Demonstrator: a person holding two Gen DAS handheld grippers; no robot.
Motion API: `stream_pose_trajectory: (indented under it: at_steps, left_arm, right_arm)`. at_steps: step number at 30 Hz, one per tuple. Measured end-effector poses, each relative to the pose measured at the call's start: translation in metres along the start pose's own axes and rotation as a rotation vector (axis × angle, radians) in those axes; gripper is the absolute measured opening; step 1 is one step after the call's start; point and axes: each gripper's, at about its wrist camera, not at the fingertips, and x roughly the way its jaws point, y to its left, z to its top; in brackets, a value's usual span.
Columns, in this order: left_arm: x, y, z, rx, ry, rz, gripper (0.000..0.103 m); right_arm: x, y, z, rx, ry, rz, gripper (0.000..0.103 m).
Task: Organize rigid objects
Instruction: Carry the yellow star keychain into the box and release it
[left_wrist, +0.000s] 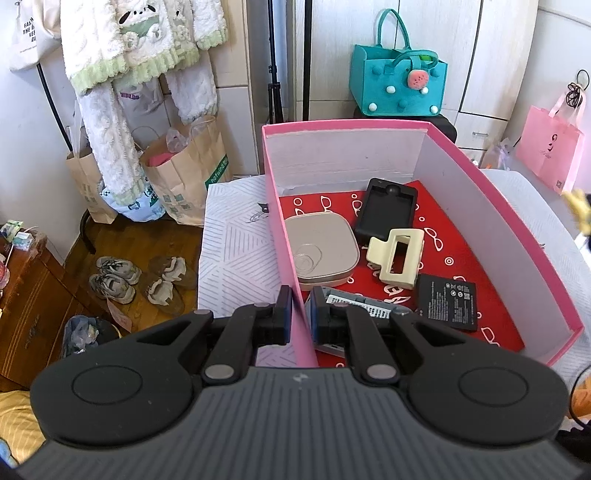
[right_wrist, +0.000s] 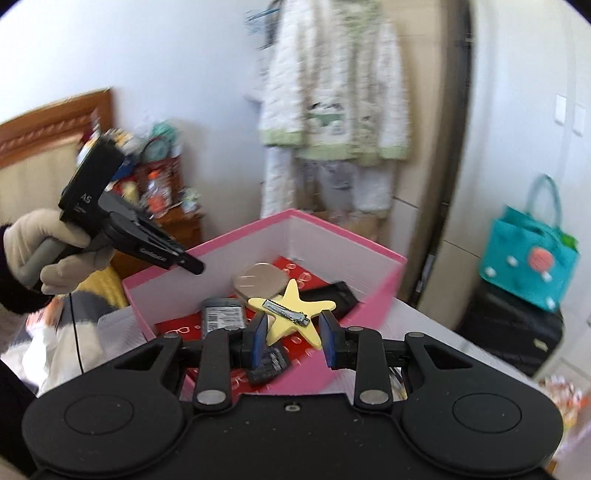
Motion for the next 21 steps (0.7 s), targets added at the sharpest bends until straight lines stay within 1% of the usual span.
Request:
stream_pose_trajectory:
  at_steps: [3, 5, 9, 13, 18, 21]
  left_arm:
    - [0.0, -0.003, 0.001, 0.017, 0.005, 0.013, 0.009]
    - [-0.001, -0.004, 0.002, 0.03, 0.01, 0.023, 0.008]
    - [-0.001, -0.01, 0.002, 0.061, 0.018, 0.048, 0.008]
    - [-0.002, -0.015, 0.003, 0.087, 0.028, 0.072, 0.008]
    - [-0.002, -0.019, 0.003, 0.108, 0.036, 0.091, 0.008]
    - [-0.002, -0.02, 0.003, 0.11, 0.037, 0.097, 0.008]
  right_arm:
    - [0.031, -0.004, 0.01, -0.055, 0.072, 0.005, 0.035]
    - [0.053, -0.005, 0.014, -0.086, 0.138, 0.007, 0.035]
    - [0.082, -0.005, 0.018, -0.169, 0.223, -0.012, 0.035]
    - [0.09, 0.001, 0.02, -0.243, 0.258, -0.026, 0.035]
    - [0.093, 0.002, 0.026, -0.283, 0.243, -0.044, 0.035]
    - [0.103, -0.001, 0.026, -0.281, 0.266, -0.046, 0.035]
